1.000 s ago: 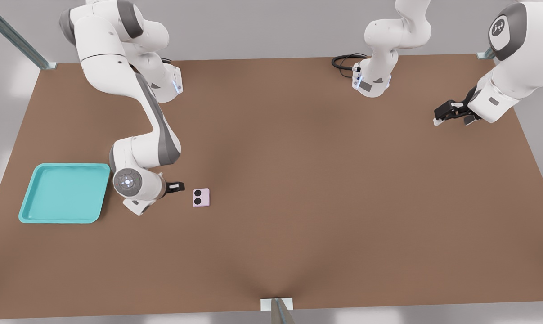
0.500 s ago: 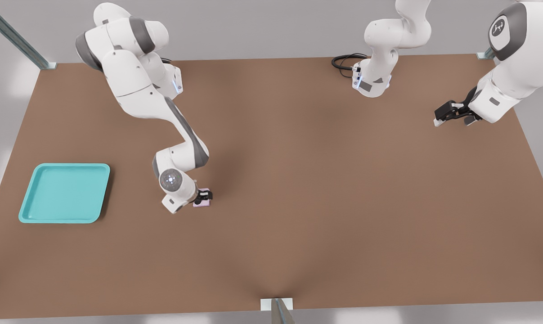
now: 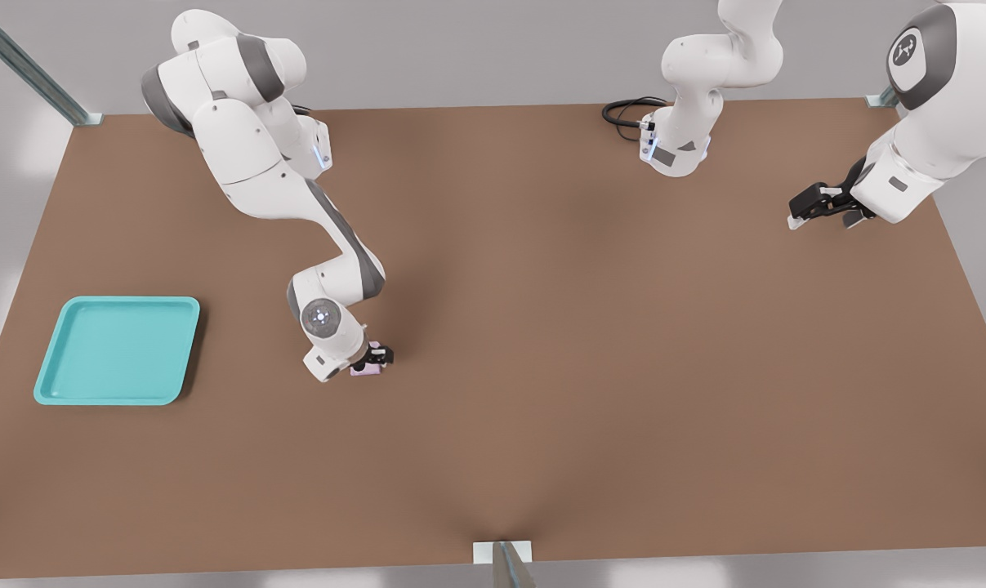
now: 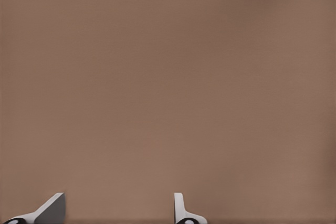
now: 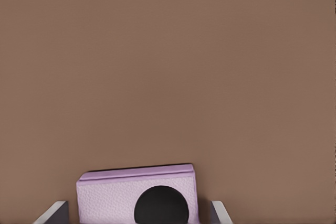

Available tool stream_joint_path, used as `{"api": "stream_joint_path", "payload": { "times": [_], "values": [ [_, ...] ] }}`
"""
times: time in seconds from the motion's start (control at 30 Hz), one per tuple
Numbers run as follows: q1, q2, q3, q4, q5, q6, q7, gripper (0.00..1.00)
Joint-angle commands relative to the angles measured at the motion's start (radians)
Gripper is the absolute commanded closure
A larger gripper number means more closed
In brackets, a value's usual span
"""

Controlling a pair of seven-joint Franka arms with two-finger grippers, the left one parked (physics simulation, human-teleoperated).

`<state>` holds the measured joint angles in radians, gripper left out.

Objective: Keep left arm still and place phone on the tray with right arm

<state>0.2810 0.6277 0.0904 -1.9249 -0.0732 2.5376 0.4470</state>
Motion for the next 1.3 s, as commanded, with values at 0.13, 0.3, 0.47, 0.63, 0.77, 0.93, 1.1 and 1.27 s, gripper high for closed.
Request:
{"api": "stream_joint_path", "payload": {
  "times": [0.13,0.3,0.47,0.63,0.77,0.93,1.1,1.27],
  "values": [
    [0.000,-0.002,0.000,-0.002,-0.014,0.012,0.061,0.13],
    [0.000,-0.005,0.000,-0.002,-0.014,0.010,0.042,0.18],
    [0.000,0.006,0.000,-0.002,-0.014,0.015,0.042,0.16],
    [-0.006,-0.032,0.002,0.000,-0.014,-0.010,0.033,0.25],
    [-0.140,-0.126,0.000,-0.003,-0.014,-0.105,-0.163,0.25],
    [-0.430,-0.201,0.060,-0.060,-0.014,-0.122,-0.448,0.25],
    [-0.733,-0.198,0.080,-0.069,-0.013,-0.125,-0.835,0.24],
    [-0.924,-0.114,0.078,-0.016,-0.013,-0.119,-1.077,0.24]
  ]
}}
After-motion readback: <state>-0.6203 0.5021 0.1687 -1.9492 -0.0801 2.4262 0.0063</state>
